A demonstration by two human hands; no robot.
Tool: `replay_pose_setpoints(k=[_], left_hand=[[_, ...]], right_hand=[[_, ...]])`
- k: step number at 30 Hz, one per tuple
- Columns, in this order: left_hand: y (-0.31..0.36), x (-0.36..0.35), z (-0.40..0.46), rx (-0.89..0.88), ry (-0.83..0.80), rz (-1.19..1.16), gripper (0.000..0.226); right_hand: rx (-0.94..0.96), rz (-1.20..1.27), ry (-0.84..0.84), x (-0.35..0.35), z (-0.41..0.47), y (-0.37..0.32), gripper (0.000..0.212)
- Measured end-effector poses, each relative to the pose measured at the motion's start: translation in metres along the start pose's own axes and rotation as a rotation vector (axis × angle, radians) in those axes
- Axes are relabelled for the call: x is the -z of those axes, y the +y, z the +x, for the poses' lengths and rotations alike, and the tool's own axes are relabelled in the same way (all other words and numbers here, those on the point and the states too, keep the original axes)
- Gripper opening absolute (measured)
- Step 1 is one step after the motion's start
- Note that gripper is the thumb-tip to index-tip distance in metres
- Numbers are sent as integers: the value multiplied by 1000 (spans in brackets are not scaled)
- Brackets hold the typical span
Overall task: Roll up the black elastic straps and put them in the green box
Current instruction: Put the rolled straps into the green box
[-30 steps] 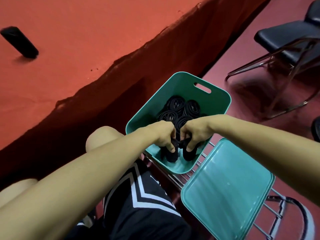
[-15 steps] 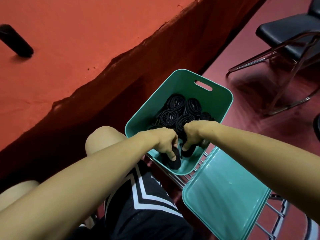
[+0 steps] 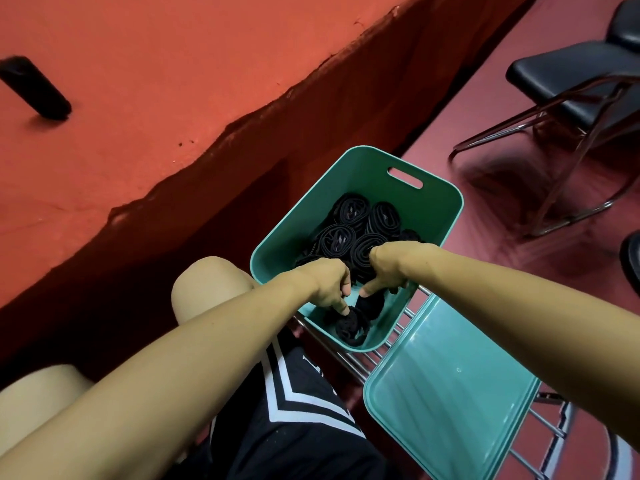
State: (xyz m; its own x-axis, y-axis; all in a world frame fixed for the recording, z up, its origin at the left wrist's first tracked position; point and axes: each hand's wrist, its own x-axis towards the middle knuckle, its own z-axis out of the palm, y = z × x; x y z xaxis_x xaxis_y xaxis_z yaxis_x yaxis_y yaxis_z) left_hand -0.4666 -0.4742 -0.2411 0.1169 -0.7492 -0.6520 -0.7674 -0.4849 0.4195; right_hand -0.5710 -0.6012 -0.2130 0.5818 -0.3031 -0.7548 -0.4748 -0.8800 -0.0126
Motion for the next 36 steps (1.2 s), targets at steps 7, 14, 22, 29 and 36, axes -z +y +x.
replay_pose_setpoints(k=[7,14,22,29,36], left_hand=[[-3,39,-20,-37,133,-129,31],[-21,118,-75,-62,529,-94,38],[-107,182,-141,64,852,-263,30],[-203,204,-169,280,1333,-439,30],[-298,232,-165,492,1456,-596,74]], right_hand=[[45,-26,185,33,-11,10,45],[288,110,456,99,-24,0,42],[417,111,701,187,-8,-66,47],[574,456,824,243,42,-164,44],[683,649,710,277,100,-274,50]])
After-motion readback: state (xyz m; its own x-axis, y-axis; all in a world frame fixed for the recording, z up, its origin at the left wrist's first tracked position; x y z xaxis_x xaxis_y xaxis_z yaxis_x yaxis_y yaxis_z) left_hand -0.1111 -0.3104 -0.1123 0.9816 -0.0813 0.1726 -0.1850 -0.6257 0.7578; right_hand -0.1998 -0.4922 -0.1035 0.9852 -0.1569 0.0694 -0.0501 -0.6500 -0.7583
